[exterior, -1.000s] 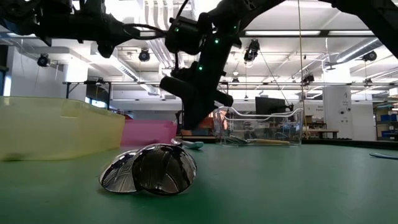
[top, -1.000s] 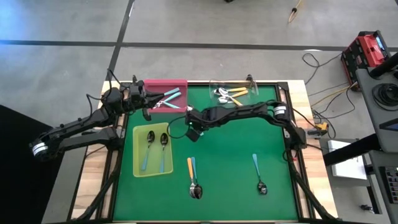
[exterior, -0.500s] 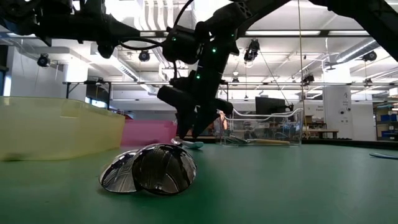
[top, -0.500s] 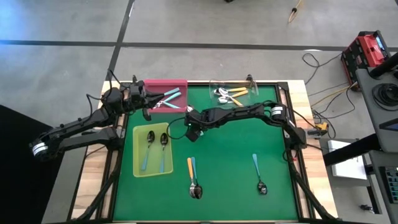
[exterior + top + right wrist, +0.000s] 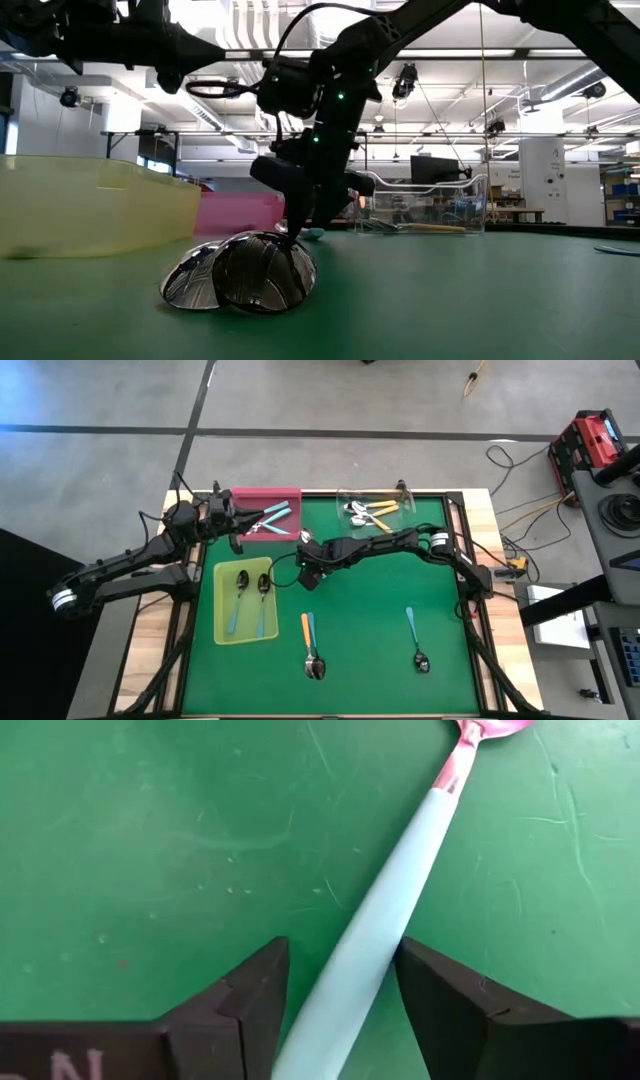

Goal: Sort silverware by color (type)
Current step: Put the light blue spoon into the red bin

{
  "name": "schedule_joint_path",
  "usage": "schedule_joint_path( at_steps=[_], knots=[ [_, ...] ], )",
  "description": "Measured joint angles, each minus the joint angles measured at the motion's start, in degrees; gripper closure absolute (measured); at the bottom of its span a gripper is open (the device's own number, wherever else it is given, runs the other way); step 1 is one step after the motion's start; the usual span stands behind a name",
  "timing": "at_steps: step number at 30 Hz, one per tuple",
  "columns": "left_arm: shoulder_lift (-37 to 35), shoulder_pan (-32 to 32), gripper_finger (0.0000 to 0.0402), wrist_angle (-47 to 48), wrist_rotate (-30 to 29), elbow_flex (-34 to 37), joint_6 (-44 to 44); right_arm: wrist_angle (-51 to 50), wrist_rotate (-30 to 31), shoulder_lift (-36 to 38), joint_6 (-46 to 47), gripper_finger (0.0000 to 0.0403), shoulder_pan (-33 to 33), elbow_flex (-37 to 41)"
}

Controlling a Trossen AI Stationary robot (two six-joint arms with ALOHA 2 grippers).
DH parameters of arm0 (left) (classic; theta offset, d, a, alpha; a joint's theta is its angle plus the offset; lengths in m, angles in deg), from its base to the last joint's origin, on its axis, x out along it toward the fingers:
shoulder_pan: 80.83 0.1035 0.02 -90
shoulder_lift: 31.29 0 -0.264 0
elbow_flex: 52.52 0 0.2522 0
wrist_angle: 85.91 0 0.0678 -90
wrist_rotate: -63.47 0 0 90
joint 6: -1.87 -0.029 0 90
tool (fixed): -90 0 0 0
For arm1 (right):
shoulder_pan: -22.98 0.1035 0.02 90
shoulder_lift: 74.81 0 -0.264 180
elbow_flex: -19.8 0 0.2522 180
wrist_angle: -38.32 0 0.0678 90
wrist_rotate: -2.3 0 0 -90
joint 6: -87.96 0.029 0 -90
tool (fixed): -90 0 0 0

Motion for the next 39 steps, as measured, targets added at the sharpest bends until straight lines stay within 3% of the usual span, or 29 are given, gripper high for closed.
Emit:
schedule_joint_path(
  at_steps=[14, 35, 39],
  knots=[
    [0.0, 0.0, 0.0389, 0.0, 0.0, 0.0, 0.0, -0.2, -1.4, -0.1, 0.4, 0.0340, 0.0, 0.0],
    [0.0, 0.0, 0.0389, 0.0, 0.1, 0.0, 0.0, -14.1, -1.9, 8.4, -3.0, 0.0343, 1.9, 0.3],
    [0.5, -0.1, 0.0389, -0.2, 4.3, 0.0, -0.2, -15.9, -1.8, 11.5, -6.9, 0.0343, 3.1, 0.3]
  ],
)
